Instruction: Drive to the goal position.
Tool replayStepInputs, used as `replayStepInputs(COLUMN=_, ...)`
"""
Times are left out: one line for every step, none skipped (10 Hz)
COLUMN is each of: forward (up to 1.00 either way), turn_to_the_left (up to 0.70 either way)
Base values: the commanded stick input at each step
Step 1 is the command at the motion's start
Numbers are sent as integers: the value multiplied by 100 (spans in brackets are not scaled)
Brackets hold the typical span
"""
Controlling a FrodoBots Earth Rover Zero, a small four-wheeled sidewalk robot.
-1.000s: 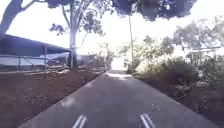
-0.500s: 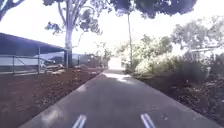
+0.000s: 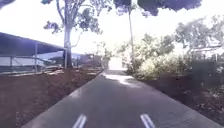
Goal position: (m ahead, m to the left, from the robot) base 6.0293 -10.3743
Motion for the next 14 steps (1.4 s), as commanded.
replayStepInputs(forward=100, turn_to_the_left=0)
replayStepInputs(forward=100, turn_to_the_left=0)
replayStepInputs(forward=100, turn_to_the_left=0)
replayStepInputs(forward=100, turn_to_the_left=0)
replayStepInputs(forward=100, turn_to_the_left=0)
replayStepInputs(forward=100, turn_to_the_left=0)
replayStepInputs(forward=100, turn_to_the_left=0)
replayStepInputs(forward=100, turn_to_the_left=0)
replayStepInputs(forward=100, turn_to_the_left=0)
replayStepInputs(forward=100, turn_to_the_left=0)
replayStepInputs(forward=100, turn_to_the_left=0)
replayStepInputs(forward=100, turn_to_the_left=0)
replayStepInputs(forward=100, turn_to_the_left=0)
replayStepInputs(forward=100, turn_to_the_left=0)
